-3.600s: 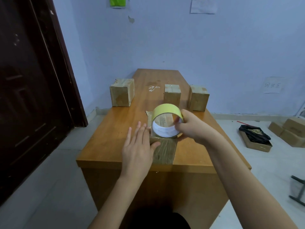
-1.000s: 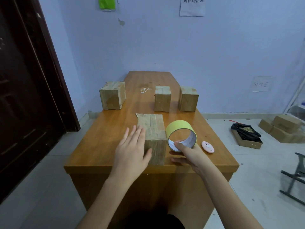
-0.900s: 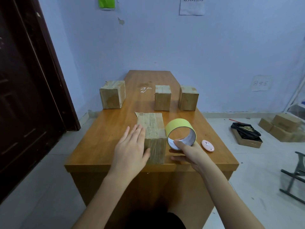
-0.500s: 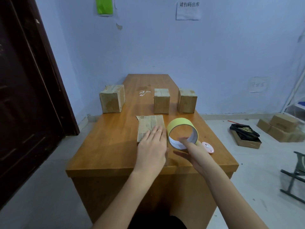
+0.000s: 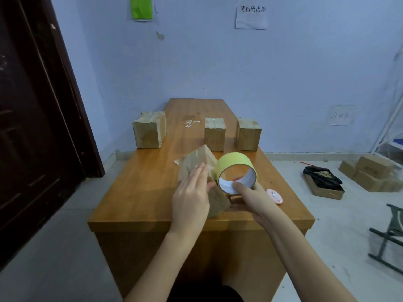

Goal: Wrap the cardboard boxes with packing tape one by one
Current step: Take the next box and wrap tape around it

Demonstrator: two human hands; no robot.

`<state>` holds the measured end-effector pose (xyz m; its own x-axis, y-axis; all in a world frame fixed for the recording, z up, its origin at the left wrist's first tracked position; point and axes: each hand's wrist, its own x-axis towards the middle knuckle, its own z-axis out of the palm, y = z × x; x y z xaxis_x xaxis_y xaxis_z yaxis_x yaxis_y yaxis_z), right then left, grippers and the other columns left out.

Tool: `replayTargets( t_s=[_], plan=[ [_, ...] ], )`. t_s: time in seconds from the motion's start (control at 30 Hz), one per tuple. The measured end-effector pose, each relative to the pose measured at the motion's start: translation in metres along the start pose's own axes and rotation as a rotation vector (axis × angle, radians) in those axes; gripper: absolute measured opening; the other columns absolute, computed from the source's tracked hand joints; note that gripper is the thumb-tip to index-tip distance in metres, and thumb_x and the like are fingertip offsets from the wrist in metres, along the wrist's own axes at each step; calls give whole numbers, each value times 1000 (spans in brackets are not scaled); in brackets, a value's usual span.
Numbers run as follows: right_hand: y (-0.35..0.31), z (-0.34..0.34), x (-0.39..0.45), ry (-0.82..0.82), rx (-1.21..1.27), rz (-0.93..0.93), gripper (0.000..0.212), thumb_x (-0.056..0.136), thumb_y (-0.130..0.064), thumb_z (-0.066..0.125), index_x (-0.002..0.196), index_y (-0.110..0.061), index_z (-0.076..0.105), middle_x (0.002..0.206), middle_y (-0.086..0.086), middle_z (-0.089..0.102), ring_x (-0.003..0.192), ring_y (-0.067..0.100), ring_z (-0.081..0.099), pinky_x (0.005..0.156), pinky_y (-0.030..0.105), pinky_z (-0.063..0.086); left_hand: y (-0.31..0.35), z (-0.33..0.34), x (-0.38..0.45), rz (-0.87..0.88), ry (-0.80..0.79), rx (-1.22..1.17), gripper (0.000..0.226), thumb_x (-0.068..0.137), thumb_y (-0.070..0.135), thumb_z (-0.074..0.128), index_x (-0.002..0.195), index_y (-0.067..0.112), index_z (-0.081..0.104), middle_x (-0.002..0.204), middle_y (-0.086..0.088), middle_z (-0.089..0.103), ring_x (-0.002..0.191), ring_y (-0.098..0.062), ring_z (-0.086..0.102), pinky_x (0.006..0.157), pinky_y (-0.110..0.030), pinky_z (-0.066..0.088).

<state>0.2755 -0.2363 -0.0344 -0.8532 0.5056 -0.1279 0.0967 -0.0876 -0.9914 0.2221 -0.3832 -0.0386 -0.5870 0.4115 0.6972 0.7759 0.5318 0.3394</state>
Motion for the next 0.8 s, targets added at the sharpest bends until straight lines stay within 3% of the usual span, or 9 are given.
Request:
replayTargets(
  t_s=[0.1,0.23,0.37,0.5,0.67,0.8],
  plan=[
    [-7,-7,-2,86,-111,-66,4,96,-8,50,99,-11,52,103,17,61,76,30,67,51,35,58,-8,-4,-3,-69,-12,-108,47,86,17,63,131,7,52,131,-9,56,113,-26,59,86,-34,48],
    [-20,-16,-4,10,-385,-126,8,99,-17,44,104,-13,50,102,12,61,71,25,70,57,35,60,-12,-8,-7,-25,-72,-152,55,91,27,54,142,18,37,138,0,49,118,-10,49,89,-27,43],
    [-35,-9,1,-26,-681,-204,6,98,-23,43,101,-19,47,89,0,61,66,15,68,50,25,55,-16,-11,-7,-25,-107,19,52,91,31,55,139,15,41,148,-2,36,138,-16,28,109,-30,20],
    [-38,11,8,4,-941,-308,9,93,-27,51,93,-20,46,82,0,57,75,17,59,63,32,54,-20,-11,-7,23,-154,153,71,88,45,54,146,12,28,154,-4,24,142,-15,15,111,-27,4],
    [-40,37,9,20,-902,-289,25,85,-29,66,94,-18,46,83,-3,52,78,18,55,64,30,49,-35,-12,-18,-20,-171,166,75,87,52,53,144,10,32,149,-8,34,139,-17,26,107,-25,12],
    [-44,42,7,-23,-896,-368,17,90,-13,57,103,-15,45,89,4,57,82,22,57,65,34,52,-44,-11,-20,-25,-170,162,77,85,56,53,145,13,31,150,-5,30,131,-6,9,105,-24,14]
  ],
)
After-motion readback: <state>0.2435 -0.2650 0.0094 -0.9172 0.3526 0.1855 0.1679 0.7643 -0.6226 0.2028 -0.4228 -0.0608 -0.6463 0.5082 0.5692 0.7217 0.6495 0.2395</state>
